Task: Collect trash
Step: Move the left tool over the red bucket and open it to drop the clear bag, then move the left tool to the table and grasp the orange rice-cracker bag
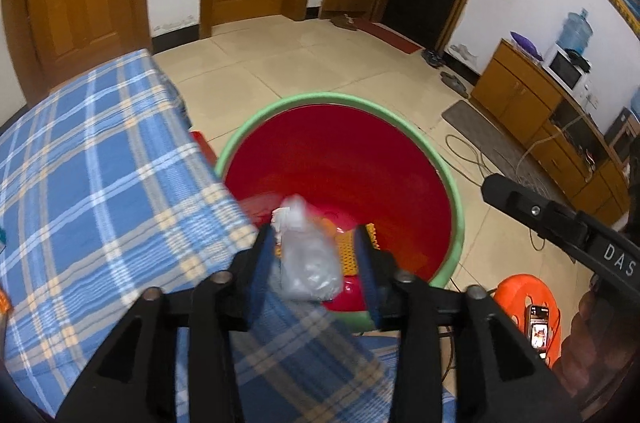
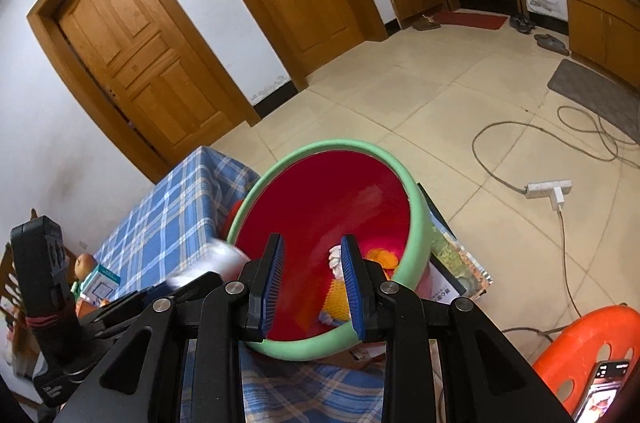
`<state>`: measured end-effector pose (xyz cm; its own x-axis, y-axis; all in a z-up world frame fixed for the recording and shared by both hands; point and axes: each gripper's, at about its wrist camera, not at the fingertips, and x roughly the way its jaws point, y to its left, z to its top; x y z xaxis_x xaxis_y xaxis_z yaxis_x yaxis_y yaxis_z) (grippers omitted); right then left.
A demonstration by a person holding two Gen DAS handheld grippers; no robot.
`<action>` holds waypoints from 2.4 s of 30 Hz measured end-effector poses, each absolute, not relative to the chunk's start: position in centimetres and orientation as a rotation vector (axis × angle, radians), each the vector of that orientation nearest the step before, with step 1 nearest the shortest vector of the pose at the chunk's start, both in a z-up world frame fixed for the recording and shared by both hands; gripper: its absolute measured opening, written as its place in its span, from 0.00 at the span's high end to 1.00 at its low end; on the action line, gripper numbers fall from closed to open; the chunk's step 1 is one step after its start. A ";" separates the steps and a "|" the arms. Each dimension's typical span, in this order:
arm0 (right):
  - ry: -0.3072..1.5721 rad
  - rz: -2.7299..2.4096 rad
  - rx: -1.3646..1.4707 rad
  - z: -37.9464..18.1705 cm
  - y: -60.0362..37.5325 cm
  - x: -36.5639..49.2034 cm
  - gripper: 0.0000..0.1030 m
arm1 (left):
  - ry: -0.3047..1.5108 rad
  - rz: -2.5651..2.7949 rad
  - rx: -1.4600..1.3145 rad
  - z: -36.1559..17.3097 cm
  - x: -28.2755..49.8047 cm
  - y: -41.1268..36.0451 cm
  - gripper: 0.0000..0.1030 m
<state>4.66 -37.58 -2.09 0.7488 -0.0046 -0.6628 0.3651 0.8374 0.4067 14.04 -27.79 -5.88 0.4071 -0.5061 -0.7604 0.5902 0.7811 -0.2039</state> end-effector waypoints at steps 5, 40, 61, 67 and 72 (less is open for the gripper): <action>0.701 -0.213 0.570 -2.2 -38.0 4.3 0.70 | 0.906 -0.716 0.099 -5.5 13.6 -28.2 0.49; 0.728 -0.075 0.523 -0.2 -29.4 3.9 0.38 | 0.850 -0.311 0.044 -2.9 14.0 -8.0 0.46; 0.808 -0.071 0.509 -2.1 -26.7 5.1 0.38 | 0.917 -0.178 0.128 -6.5 17.4 0.1 0.39; 0.823 -0.066 0.498 -2.4 -26.2 5.4 0.38 | 0.968 -0.245 0.124 -7.6 17.2 -0.7 0.39; 0.832 -0.064 0.498 -2.7 -26.1 5.6 0.38 | 0.959 -0.234 0.136 -8.2 16.7 -1.1 0.55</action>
<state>5.56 -26.09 -2.66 0.6782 0.1375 -0.7219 0.2456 0.8835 0.3990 16.68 -1.10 -8.22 0.5519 -0.1370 -0.8226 0.2570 0.9663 0.0115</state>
